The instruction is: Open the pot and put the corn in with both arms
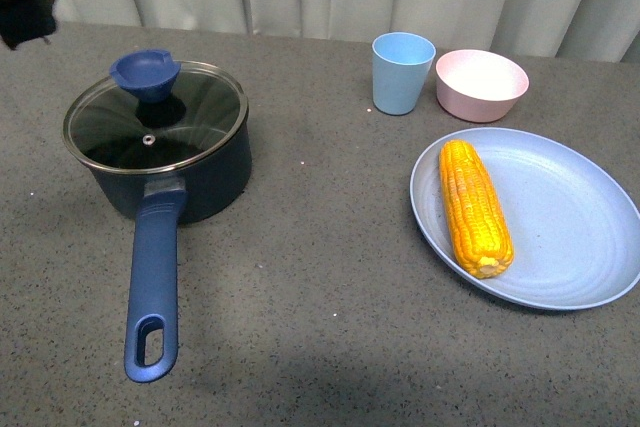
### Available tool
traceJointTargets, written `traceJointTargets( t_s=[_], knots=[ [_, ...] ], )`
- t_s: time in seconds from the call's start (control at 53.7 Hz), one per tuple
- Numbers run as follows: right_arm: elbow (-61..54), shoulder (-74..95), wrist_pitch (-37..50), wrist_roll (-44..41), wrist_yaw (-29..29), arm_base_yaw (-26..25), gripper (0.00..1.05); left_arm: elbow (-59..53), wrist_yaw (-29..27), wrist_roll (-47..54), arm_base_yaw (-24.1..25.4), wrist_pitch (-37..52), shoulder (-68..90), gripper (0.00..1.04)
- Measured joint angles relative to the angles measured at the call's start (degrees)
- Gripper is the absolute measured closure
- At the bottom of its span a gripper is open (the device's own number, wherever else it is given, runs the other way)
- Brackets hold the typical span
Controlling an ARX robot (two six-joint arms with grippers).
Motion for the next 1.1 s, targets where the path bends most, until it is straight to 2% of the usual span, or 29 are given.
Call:
traceJointTargets(
  t_s=[0.242,0.54,1.062,1.099],
  knots=[
    [0.0,0.0,0.0,0.0,0.0,0.0,0.09,10.6,-0.52,0.61,-3.32,-0.42,12.52,0.06],
    [0.0,0.0,0.0,0.0,0.0,0.02,0.09,16.59,-0.74,1.22,-5.05,-1.2,20.52,0.06],
    [0.0,0.0,0.0,0.02,0.0,0.0,0.09,18.97,-0.46,3.41,-5.84,-2.25,25.94,0.06],
    [0.0,0.0,0.0,0.0,0.0,0.0,0.09,18.99,-0.42,3.63,-5.84,-2.25,25.99,0.1]
  ],
)
